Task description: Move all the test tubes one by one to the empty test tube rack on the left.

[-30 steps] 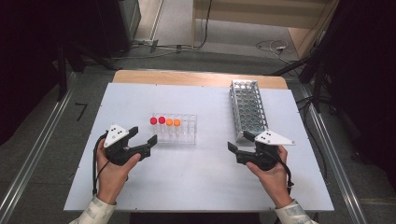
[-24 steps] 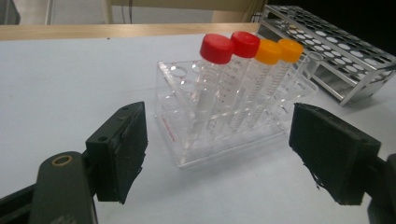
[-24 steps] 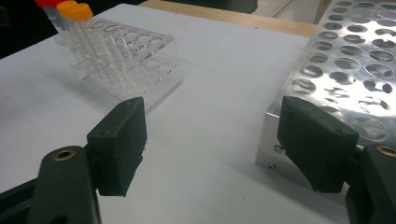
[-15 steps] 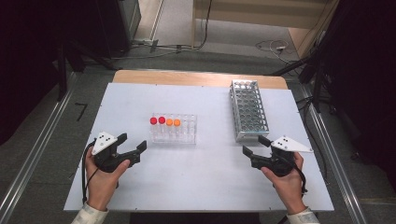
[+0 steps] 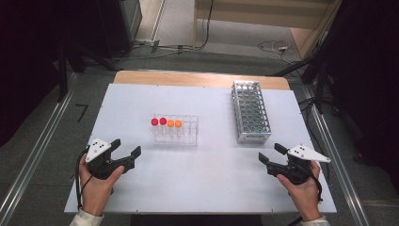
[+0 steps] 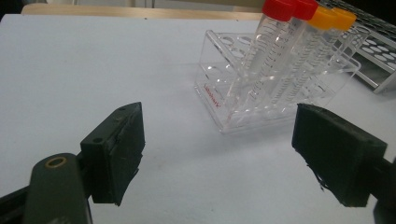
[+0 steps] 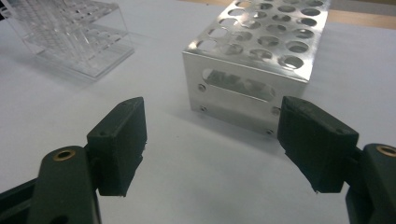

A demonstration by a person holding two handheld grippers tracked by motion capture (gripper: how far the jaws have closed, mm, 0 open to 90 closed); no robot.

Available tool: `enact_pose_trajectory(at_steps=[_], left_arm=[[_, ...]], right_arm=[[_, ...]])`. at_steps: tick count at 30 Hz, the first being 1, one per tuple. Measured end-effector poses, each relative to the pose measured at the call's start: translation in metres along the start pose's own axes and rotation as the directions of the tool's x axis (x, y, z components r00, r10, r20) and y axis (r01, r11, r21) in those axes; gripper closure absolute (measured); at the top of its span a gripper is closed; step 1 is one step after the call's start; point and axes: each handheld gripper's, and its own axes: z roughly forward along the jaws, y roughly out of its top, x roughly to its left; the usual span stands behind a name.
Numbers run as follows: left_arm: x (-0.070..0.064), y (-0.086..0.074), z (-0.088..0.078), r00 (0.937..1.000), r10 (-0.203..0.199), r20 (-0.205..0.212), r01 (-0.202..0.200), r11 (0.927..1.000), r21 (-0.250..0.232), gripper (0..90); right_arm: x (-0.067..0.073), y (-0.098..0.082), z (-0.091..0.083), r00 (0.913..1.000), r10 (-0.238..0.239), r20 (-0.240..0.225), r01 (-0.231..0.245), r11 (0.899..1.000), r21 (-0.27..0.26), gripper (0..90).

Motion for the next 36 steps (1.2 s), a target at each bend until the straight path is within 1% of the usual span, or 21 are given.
enact_pose_trajectory(at_steps=[5, 8, 13, 16, 21, 23, 26, 28, 31, 32, 36], left_arm=[[0.004, -0.003, -0.001, 1.0000, -0.005, -0.007, 0.005, 0.9999, 0.009, 17.5], [0.006, -0.005, -0.002, 0.9999, -0.011, -0.011, 0.012, 0.9998, 0.016, 17.4], [0.010, -0.007, -0.006, 0.9997, -0.015, -0.020, 0.015, 0.9998, 0.015, 17.4], [0.012, -0.009, -0.008, 0.9995, -0.017, -0.027, 0.018, 0.9997, 0.018, 17.4], [0.016, -0.012, -0.011, 0.9993, -0.014, -0.036, 0.014, 0.9997, 0.021, 17.3], [0.017, -0.013, -0.012, 0.9989, -0.012, -0.045, 0.012, 0.9997, 0.020, 17.3], [0.019, -0.014, -0.013, 0.9986, -0.016, -0.051, 0.017, 0.9996, 0.021, 17.2], [0.020, -0.015, -0.014, 0.9984, -0.019, -0.054, 0.020, 0.9996, 0.022, 17.1], [0.022, -0.016, -0.016, 0.9979, -0.016, -0.063, 0.018, 0.9994, 0.029, 17.0], [0.023, -0.017, -0.017, 0.9977, -0.014, -0.067, 0.016, 0.9994, 0.030, 16.7], [0.028, -0.020, -0.020, 0.9964, -0.021, -0.082, 0.024, 0.9990, 0.038, 16.7]], right_arm=[[-0.013, -0.008, -0.011, 0.9990, 0.026, 0.035, -0.026, 1.000, 0.002, 22.2], [-0.021, -0.012, -0.016, 0.9978, 0.032, 0.057, -0.033, 0.999, 0.010, 21.9], [-0.029, -0.019, -0.024, 0.9953, 0.038, 0.089, -0.040, 0.999, 0.014, 21.9], [-0.034, -0.022, -0.029, 0.9932, 0.052, 0.104, -0.054, 0.998, 0.012, 21.9], [-0.042, -0.029, -0.038, 0.9885, 0.075, 0.131, -0.077, 0.997, 0.011, 21.8], [-0.045, -0.031, -0.041, 0.9869, 0.081, 0.139, -0.083, 0.997, 0.008, 21.8], [-0.050, -0.034, -0.045, 0.9846, 0.089, 0.150, -0.091, 0.996, 0.006, 21.8], [-0.052, -0.036, -0.048, 0.9816, 0.094, 0.166, -0.097, 0.995, 0.008, 21.8], [-0.057, -0.039, -0.051, 0.9780, 0.099, 0.184, -0.102, 0.995, 0.009, 21.8], [-0.059, -0.041, -0.051, 0.9765, 0.107, 0.187, -0.111, 0.994, 0.010, 21.8], [-0.065, -0.045, -0.053, 0.9721, 0.119, 0.202, -0.124, 0.992, 0.015, 21.8]])
